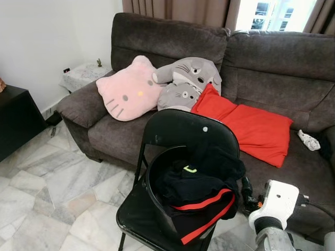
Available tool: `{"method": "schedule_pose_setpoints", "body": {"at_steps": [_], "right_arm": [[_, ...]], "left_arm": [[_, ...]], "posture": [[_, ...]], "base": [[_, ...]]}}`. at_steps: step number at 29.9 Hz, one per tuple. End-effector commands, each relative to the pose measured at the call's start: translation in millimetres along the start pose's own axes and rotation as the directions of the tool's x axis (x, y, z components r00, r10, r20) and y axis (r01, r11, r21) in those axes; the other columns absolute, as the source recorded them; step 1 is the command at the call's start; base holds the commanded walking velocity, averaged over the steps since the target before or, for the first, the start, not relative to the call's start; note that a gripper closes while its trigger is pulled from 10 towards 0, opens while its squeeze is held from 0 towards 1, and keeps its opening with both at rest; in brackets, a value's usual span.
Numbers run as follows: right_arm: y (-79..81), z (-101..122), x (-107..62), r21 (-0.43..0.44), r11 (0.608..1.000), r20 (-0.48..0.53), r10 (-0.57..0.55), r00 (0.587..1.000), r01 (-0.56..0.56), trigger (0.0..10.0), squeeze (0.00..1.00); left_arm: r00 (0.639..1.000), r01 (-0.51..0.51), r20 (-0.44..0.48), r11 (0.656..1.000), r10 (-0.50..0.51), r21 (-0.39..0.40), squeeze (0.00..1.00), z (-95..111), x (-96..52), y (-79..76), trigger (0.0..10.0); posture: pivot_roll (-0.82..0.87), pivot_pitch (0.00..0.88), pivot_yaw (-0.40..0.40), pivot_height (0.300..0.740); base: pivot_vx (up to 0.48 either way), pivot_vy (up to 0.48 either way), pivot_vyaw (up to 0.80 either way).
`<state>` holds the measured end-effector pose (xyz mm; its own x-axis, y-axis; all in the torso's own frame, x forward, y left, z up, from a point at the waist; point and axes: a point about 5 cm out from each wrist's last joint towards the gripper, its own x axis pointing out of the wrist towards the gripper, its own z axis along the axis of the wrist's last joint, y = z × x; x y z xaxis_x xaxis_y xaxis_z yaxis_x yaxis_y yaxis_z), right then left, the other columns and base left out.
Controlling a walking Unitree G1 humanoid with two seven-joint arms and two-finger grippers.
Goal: Hang hanger
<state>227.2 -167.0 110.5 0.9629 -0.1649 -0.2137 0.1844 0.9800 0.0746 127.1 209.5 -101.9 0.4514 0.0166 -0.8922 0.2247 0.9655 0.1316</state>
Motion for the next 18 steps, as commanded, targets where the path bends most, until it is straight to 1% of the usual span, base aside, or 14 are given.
{"method": "schedule_pose_setpoints", "body": {"at_steps": [1, 2, 4, 7, 10, 11, 14, 15, 17, 18], "right_arm": [[9.7, -2, -3.5, 0.004, 1.0, -0.066, 0.016, 0.998, -0.016, 10.0, 0.0], [9.7, -2, -3.5, 0.004, 1.0, -0.066, 0.016, 0.998, -0.016, 10.0, 0.0], [15.0, 1, -2.0, 0.006, 1.0, -0.107, 0.023, 0.994, -0.023, 10.0, 0.0], [21.2, 5, -1.8, 0.0, 0.998, -0.123, 0.055, 0.991, -0.055, 10.0, 0.0], [25.0, 13, 2.8, -0.017, 0.997, -0.082, 0.077, 0.994, -0.079, 10.0, 0.0], [30.3, 24, 6.6, -0.051, 0.991, -0.028, 0.126, 0.992, -0.128, 10.0, 0.0], [39.3, 40, 11.3, -0.105, 0.975, 0.06, 0.2, 0.978, -0.194, 10.0, 0.0], [41.7, 44, 12.1, -0.114, 0.972, 0.077, 0.217, 0.973, -0.208, 10.0, 0.0], [47.3, 48, 15.5, -0.132, 0.964, 0.079, 0.244, 0.967, -0.232, 10.0, 0.0], [47.3, 48, 15.5, -0.132, 0.964, 0.079, 0.244, 0.967, -0.232, 10.0, 0.0]], "left_arm": [[1.0, 0.014, -0.017, 1.0, -0.014, -0.004, 0.0, -3, -0.2, -2.7, 10.0], [1.0, 0.014, -0.017, 1.0, -0.014, -0.004, 0.0, -3, -0.2, -2.7, 10.0], [1.0, 0.012, -0.016, 1.0, -0.013, -0.007, 0.0, -3, -0.2, -2.5, 10.0], [1.0, 0.011, -0.016, 1.0, -0.012, -0.009, 0.0, -3, -0.2, -2.4, 10.0], [1.0, 0.009, -0.015, 1.0, -0.01, -0.012, 0.0, -3, -0.1, -2.3, 10.0], [1.0, 0.009, -0.016, 1.0, -0.01, -0.01, 0.0, -3, -0.1, -2.2, 10.0], [1.0, 0.008, -0.016, 1.0, -0.008, -0.005, 0.0, -3, 0.0, -2.0, 10.0], [1.0, 0.008, -0.016, 1.0, -0.008, -0.005, 0.0, -2, 0.0, -2.0, 10.0], [1.0, 0.008, -0.015, 1.0, -0.008, -0.006, 0.0, -2, 0.1, -2.0, 10.0], [1.0, 0.008, -0.015, 1.0, -0.008, -0.006, 0.0, -2, 0.1, -2.0, 10.0]], "posture": [[-0.1, 0.0, 0.032, 0.74], [-0.1, 0.0, 0.032, 0.74], [-0.1, 0.0, 0.032, 0.74], [-0.1, 0.0, 0.032, 0.74], [-0.1, 0.0, 0.036, 0.74], [-0.1, 0.0, 0.037, 0.74], [-0.1, 0.0, 0.04, 0.74], [-0.1, 0.0, 0.04, 0.74], [-0.1, 0.0, 0.042, 0.74], [-0.1, 0.0, 0.042, 0.74]], "base": [[0.0, 0.0, 0.0], [0.0, 0.0, 0.0], [0.0, 0.0, 0.0], [0.0, 0.0, 0.0], [0.0, 0.0, 0.0], [0.0, 0.0, 0.0], [0.0, 0.0, 0.0], [0.0, 0.0, 0.0], [0.0, 0.0, 0.0], [0.0, 0.0, 0.0]]}}
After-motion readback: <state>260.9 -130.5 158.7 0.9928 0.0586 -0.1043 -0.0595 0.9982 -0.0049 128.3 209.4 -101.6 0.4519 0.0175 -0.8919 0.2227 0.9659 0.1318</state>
